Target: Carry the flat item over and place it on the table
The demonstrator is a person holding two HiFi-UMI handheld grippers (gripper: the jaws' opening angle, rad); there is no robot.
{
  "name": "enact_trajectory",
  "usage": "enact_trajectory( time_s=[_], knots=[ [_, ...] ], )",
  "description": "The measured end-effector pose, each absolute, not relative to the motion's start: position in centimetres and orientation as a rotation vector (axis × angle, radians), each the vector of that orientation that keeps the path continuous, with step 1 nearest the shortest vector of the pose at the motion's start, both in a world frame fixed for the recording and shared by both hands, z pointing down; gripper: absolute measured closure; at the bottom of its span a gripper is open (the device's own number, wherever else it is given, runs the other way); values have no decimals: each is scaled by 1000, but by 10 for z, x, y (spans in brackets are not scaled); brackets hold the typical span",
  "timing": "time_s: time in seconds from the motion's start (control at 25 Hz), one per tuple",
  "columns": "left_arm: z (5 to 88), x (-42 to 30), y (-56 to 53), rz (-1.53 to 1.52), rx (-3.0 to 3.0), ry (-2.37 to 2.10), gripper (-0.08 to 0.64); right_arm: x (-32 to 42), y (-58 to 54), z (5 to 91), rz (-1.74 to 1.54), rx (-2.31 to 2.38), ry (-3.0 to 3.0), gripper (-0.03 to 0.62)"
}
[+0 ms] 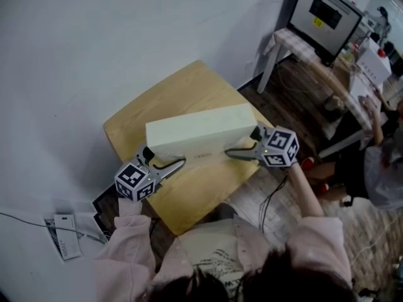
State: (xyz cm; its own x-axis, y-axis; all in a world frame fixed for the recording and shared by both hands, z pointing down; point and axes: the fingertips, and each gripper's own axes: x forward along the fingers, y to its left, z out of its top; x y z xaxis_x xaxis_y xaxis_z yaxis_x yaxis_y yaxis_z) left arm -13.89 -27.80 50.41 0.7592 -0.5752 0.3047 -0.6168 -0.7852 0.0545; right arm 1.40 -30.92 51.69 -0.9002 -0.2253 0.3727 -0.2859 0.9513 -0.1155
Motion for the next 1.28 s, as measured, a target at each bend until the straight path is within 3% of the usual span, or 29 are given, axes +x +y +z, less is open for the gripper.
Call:
enact_trajectory(
  time_s=[0.6,0.96,1.28],
  knots=[
    [497,-162,-266,287,2706,-1134,126,35,-306,511,309,499,-2778,173],
    [496,-180,-240,205,2599,-1327,136,56,-295,508,334,618,-2818,219],
    [490,-169,-214,195,2575,-1384,250,59,-275,499,314,660,-2844,258]
  ],
)
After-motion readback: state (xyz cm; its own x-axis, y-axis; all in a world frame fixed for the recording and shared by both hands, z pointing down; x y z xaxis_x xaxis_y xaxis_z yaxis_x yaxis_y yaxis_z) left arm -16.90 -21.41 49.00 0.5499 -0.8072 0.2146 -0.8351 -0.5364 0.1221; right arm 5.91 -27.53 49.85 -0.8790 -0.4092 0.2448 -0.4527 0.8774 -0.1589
